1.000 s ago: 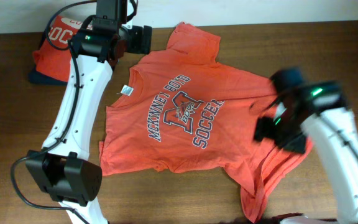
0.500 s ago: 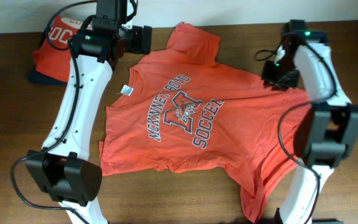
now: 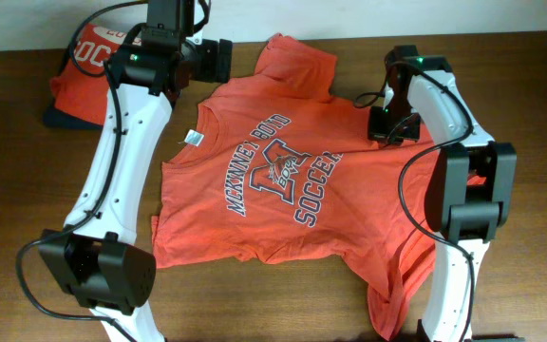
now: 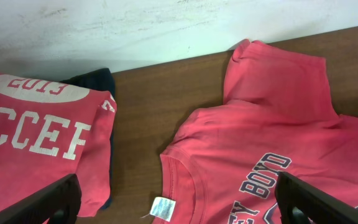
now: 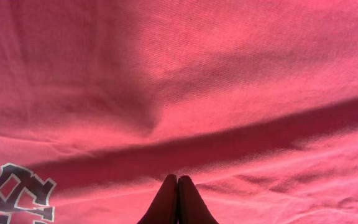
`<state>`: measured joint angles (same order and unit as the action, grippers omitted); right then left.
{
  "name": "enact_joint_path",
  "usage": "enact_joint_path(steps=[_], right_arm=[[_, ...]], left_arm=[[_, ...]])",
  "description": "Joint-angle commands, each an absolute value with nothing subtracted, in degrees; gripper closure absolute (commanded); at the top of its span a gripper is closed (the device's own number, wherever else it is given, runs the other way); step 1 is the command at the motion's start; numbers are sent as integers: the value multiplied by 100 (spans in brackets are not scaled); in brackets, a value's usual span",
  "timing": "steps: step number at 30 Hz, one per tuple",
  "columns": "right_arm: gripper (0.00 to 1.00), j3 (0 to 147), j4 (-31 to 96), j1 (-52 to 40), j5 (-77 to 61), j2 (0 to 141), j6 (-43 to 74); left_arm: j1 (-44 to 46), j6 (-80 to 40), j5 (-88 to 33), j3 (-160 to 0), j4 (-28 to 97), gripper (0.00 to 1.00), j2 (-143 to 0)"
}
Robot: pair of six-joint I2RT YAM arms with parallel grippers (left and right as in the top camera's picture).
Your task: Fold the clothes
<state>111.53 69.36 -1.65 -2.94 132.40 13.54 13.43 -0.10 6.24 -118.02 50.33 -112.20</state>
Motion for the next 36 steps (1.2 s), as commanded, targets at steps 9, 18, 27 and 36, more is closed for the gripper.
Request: enact_joint_path(steps=[9, 18, 27, 36], right_arm=[[96, 11004, 7052, -132, 119, 13517, 1942], [61, 11004, 7022, -99, 130, 13635, 2097], [53, 11091, 7046, -99, -38, 13633, 2049], [89, 11091, 6873, -99, -36, 13633, 2169]], left_arm=[[1334, -67, 626, -11795, 5026, 1, -11253], [1334, -67, 626, -11795, 5024, 1, -11253], [1334, -64, 626, -11795, 5024, 1, -11253], [1334, -67, 626, -11795, 5026, 1, -11253]])
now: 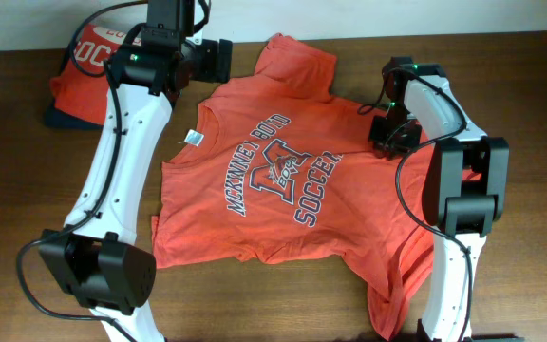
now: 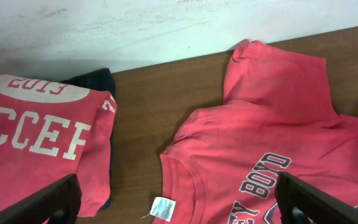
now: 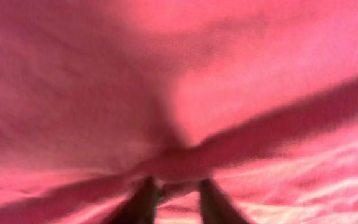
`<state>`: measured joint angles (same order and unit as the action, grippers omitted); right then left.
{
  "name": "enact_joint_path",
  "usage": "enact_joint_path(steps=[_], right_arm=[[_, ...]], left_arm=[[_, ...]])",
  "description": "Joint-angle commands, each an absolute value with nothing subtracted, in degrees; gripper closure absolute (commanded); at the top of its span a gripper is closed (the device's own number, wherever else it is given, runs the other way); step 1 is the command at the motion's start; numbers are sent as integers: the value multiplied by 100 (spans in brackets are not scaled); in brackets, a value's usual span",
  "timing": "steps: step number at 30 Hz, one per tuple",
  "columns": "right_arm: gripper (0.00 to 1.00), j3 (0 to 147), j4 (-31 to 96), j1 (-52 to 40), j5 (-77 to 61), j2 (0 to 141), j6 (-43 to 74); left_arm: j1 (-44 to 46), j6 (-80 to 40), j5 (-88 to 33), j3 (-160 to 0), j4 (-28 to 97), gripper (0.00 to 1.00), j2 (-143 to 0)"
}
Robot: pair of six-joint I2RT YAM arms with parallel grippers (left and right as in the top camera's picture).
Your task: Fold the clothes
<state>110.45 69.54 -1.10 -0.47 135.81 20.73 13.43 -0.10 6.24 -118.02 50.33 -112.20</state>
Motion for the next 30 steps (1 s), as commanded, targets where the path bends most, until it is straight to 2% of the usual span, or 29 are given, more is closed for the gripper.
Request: enact_joint_path(steps=[1, 13, 30], right_arm=[[95, 11089, 6825, -99, -36, 13633, 2180], [96, 11089, 6447, -99, 27, 13633, 2147], [96, 11089, 5074, -16, 71, 13646, 1778]], left_arm=[[1334, -67, 626, -11795, 5024, 1, -11253], [1334, -67, 626, -11795, 5026, 1, -11253], [1334, -67, 626, -11795, 5024, 1, -11253]])
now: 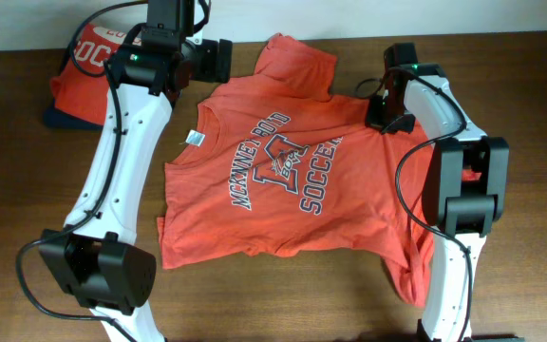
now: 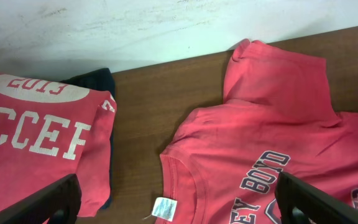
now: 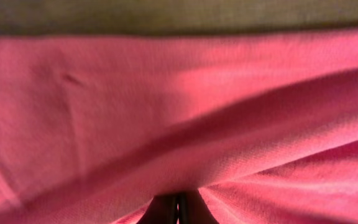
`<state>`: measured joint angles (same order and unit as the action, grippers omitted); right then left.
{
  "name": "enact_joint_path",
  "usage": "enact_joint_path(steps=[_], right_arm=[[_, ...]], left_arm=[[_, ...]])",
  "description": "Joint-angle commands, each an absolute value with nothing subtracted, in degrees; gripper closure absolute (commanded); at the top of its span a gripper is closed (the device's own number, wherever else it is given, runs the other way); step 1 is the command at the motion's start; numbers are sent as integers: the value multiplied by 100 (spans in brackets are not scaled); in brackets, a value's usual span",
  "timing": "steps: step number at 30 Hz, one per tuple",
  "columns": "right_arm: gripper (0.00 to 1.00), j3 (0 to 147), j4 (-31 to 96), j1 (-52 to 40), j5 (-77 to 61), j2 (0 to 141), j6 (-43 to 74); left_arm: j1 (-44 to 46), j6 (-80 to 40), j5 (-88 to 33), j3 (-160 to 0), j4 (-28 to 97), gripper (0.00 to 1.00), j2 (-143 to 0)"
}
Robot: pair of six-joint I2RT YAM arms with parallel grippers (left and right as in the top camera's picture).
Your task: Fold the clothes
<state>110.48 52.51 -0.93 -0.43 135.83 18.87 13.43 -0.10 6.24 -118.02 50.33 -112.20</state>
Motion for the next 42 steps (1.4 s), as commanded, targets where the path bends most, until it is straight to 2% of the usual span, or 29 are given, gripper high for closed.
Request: enact_joint_path(steps=[1, 13, 18, 21, 23, 31, 42], right_arm=[[96, 11089, 4978, 10, 64, 13649, 1734], [95, 11091, 3330, 104, -132, 13823, 921], [53, 11458, 3479, 141, -189, 13572, 921], [38, 11917, 4145, 207, -187, 13264, 921], [33, 12309, 4799, 285, -161, 13030, 921], [31, 13343, 7089, 884, -82, 12241, 974], [34, 13351, 9391, 2049, -84, 11520, 1009]], left_arm=[[1334, -64, 626, -11795, 5024, 1, -11253], [1334, -67, 626, -11795, 5026, 1, -11253], [1334, -67, 626, -11795, 5024, 1, -11253], [1334, -64, 626, -11795, 5026, 1, -11253], [1334, -67, 626, -11795, 5026, 1, -11253], [1334, -64, 626, -11795, 5024, 1, -11253], [1334, -67, 532, -11797, 5251, 1, -11229]])
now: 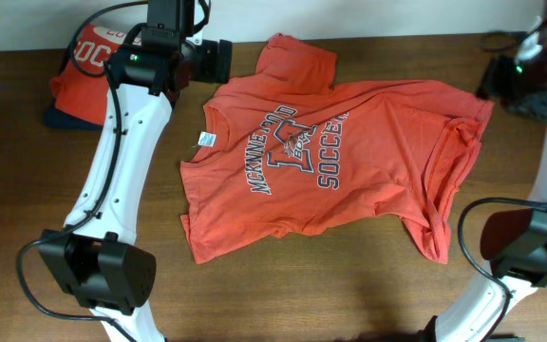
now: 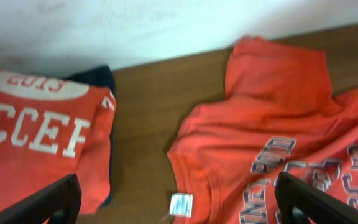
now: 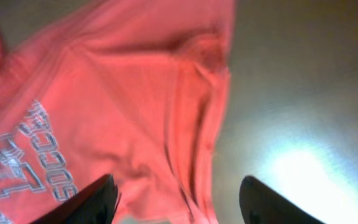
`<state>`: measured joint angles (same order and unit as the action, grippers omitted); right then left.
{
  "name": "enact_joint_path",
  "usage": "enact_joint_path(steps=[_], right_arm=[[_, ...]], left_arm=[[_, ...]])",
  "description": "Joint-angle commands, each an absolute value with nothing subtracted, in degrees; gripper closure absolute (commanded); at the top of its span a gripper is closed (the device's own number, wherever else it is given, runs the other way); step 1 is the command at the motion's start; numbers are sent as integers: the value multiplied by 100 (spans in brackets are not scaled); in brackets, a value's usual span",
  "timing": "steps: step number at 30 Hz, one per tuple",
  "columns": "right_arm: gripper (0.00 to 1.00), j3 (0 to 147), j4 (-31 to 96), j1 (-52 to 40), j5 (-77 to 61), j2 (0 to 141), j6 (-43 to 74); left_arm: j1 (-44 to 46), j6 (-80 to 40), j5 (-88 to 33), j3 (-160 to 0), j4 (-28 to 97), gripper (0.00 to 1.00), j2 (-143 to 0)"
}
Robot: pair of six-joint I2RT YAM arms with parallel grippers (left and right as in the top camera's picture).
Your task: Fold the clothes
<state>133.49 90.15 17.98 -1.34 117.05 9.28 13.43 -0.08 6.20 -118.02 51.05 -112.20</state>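
An orange T-shirt (image 1: 321,161) with "McKinney Boyd Soccer" print lies face up across the middle and right of the table, its right side bunched in folds. Its white neck tag (image 2: 180,203) shows in the left wrist view. My left gripper (image 1: 218,59) hangs open above the table's back edge, left of the shirt's collar, with nothing between its fingers (image 2: 179,205). My right gripper (image 1: 499,84) is open and raised past the shirt's right sleeve; the shirt (image 3: 123,106) lies below it, with nothing in the gripper (image 3: 179,199).
A folded orange shirt on a dark garment (image 1: 84,62) sits at the back left corner, seen also as a folded pile (image 2: 30,137) in the left wrist view. The brown table (image 1: 283,294) runs to a white wall (image 1: 368,14) behind.
My right gripper was shut on cloth near the shirt's right shoulder; now it is open, raised and further right. The shirt lies shifted to the right and stretched out. The left arm has not moved.
My right gripper was shut, down on the shirt's right shoulder. Then its jaws stood slightly apart on the cloth, then shut on a fold with the shirt shifted. Now it has let go and the shirt lies further right. The left gripper stayed open throughout.
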Motion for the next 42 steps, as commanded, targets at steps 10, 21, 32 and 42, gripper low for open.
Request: enact_joint_path(steps=[10, 21, 32, 42], right_arm=[[39, 13152, 9734, 2392, -305, 11002, 1011], [32, 12171, 9736, 2392, -436, 10960, 1009], [34, 9647, 9509, 2126, -860, 10818, 836], [28, 7780, 7749, 1977, -692, 10060, 834]], left_arm=[[1166, -954, 451, -11797, 7599, 1, -10892], [617, -939, 423, -11408, 8930, 1, -10895], [495, -788, -790, -9266, 6886, 1, -10892], [508, -786, -895, -8659, 6058, 1, -10895]])
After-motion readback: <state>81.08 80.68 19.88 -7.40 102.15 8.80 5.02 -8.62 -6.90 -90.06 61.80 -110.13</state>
